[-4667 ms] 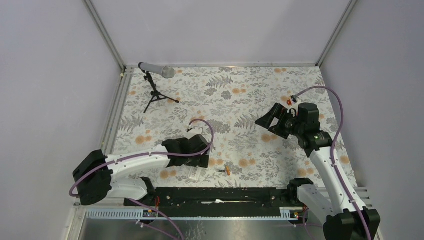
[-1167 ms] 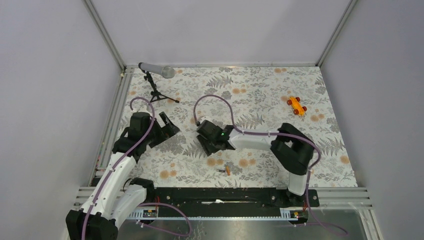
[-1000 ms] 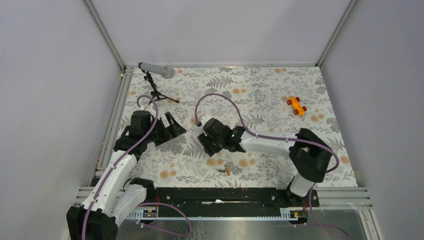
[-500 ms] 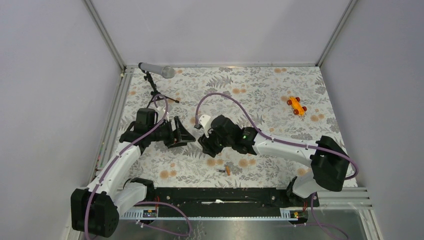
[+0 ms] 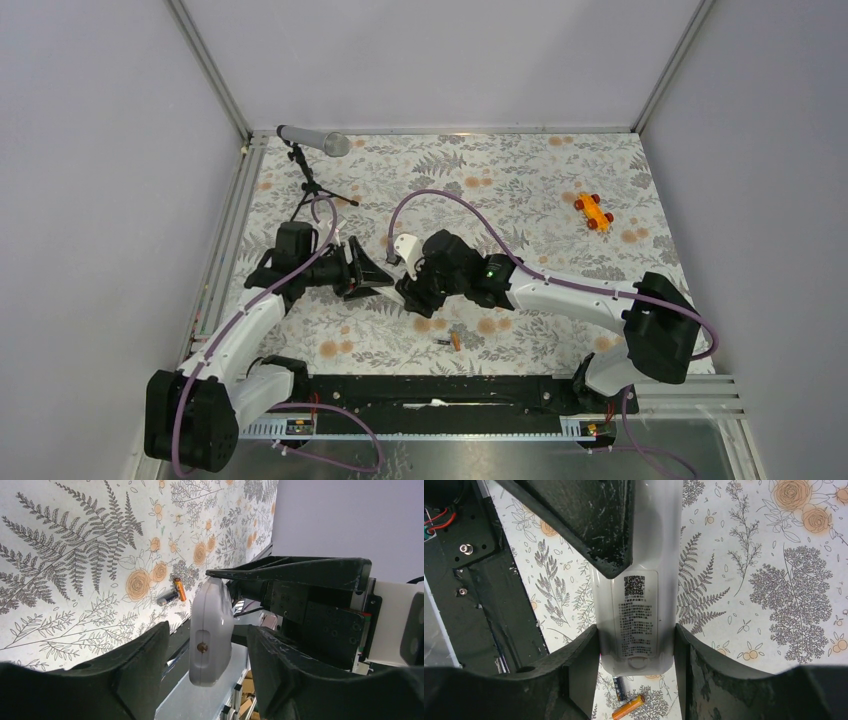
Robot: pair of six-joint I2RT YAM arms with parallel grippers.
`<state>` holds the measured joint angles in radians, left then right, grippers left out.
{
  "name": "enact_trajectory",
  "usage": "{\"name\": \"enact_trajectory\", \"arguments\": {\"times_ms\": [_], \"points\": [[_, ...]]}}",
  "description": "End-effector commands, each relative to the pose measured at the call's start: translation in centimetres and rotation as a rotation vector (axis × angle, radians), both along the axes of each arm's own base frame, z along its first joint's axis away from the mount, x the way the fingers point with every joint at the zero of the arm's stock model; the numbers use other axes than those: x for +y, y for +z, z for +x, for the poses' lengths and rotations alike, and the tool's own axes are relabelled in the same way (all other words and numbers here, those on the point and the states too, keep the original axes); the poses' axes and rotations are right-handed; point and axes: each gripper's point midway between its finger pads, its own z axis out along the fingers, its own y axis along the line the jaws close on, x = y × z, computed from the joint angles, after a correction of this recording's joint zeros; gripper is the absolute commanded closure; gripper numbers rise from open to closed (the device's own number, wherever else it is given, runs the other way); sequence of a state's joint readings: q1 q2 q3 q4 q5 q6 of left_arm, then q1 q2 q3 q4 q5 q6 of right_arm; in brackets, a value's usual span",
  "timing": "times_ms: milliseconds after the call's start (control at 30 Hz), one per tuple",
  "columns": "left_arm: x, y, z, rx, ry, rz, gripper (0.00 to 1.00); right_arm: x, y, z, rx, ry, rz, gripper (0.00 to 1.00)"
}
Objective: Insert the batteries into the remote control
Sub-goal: Pick up the remote control from the center of the board.
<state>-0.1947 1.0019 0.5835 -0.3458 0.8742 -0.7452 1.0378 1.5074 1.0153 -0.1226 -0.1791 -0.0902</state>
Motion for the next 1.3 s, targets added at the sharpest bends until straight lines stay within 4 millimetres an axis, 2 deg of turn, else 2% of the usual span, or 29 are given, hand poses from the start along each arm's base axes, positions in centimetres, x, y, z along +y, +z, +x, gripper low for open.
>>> {"name": "enact_trajectory", "arguments": {"times_ms": [0,167,367,500,567,633,667,700,733,767,800,867,1033,1100,1200,1267], "points": [[-0.3,0.8,0.5,-0.043,0.002,-0.043,0.42,0.5,2.0,-0.4,-0.027,0.050,0.059,0.70],[-0.3,0.4,0.4,-0.030,0.006,-0.050,0.43,0.5,2.0,-1.1,-0.018,0.090,0.067,0.69],[-0.3,0.3,0.5,-0.020,0.017,-0.046,0.56,0.1,1.4,-0.9,-0.027,0.091,0.035,0.69],[-0.3,0.5,0.5,-0.020,0.014,-0.044,0.60,0.0,1.1,-0.7,-0.031,0.087,0.023,0.70],[-0.3,0.6,0.5,-0.021,0.011,-0.043,0.71,0.0,1.0,-0.6,-0.032,0.084,0.021,0.70],[-0.3,0.8,0.5,-0.026,0.008,-0.047,0.90,0.0,1.0,-0.4,-0.039,0.073,0.021,0.69],[-0.3,0.8,0.5,-0.027,0.008,-0.049,1.00,0.1,1.3,-0.2,-0.041,0.056,0.027,0.66],[-0.3,0.9,0.6,-0.032,0.012,-0.053,1.00,0.2,1.6,0.2,-0.044,0.030,0.034,0.58],[-0.4,1.1,0.8,-0.051,0.017,-0.058,1.00,0.2,2.1,0.7,-0.050,-0.014,0.041,0.43],[-0.3,1.0,0.8,-0.063,0.023,-0.060,1.00,0.2,2.6,1.1,-0.041,-0.058,0.053,0.23],[-0.3,1.1,1.0,-0.083,0.034,-0.060,1.00,0.3,3.1,1.3,-0.023,-0.096,0.064,0.13],[-0.1,1.2,1.5,-0.136,0.062,-0.052,1.00,0.4,4.1,1.4,0.036,-0.186,0.099,0.01],[0.7,1.3,3.4,-0.284,0.179,-0.052,1.00,-0.7,7.6,0.2,0.188,-0.328,0.255,0.00],[0.8,1.5,4.0,-0.317,0.217,-0.078,1.00,-2.3,8.9,1.4,0.279,-0.450,0.334,0.03],[0.7,2.7,4.4,-0.348,0.254,-0.142,1.00,-4.2,10.0,3.1,0.479,-0.622,0.474,0.26],[0.8,3.4,4.7,-0.365,0.274,-0.163,1.00,-4.0,10.8,2.8,0.557,-0.628,0.573,0.35]]}}
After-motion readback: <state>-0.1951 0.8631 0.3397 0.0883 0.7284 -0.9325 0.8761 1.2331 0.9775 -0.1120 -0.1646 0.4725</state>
